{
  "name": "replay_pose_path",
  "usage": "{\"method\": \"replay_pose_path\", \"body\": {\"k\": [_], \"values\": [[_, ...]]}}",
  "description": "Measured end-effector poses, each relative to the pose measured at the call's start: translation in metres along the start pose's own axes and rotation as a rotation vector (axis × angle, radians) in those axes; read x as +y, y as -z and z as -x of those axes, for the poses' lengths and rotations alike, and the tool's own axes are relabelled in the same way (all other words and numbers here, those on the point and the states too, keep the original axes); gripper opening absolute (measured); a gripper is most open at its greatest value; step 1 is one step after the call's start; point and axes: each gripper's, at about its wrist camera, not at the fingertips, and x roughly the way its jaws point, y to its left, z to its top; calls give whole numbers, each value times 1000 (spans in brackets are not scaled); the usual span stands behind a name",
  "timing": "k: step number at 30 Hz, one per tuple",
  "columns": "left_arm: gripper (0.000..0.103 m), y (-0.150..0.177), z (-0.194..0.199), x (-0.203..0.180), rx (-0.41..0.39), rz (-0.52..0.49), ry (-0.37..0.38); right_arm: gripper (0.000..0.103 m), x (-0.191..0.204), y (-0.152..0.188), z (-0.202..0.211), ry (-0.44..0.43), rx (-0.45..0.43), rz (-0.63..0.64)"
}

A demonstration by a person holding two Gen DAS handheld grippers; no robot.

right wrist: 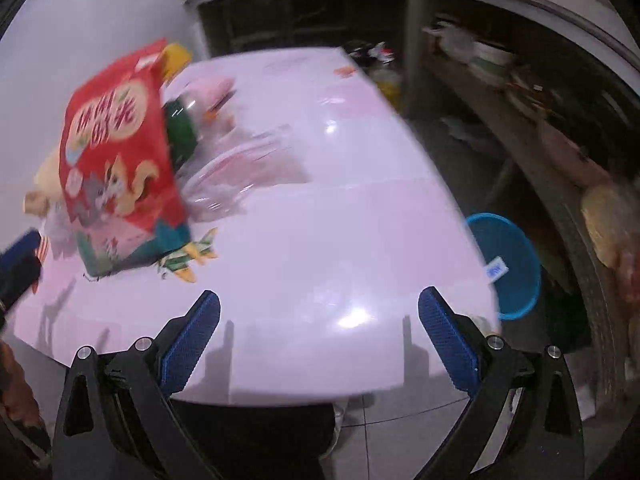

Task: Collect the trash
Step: 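Return to the table and grasp the red snack bag with the left tool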

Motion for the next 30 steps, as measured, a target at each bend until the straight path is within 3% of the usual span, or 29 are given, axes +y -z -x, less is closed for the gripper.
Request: {"method": "replay_pose_path", "body": {"k": [6,12,18,23,30], "values": [[79,-24,-3,42,-50,83,41,96,19,-7,-22,-10,37,34],[72,-54,-31,71,-2,198,131,97,30,-4,-30,-16,29,69],[68,-68,-51,84,23,255,150,97,37,2,-30,-38,13,100],[57,-67,-59,78,51,230,131,97,41,6,-28,-51,1,112],[30,-62,-55,78,64,209,104,97,41,10,-26,-58,-17,113]]}}
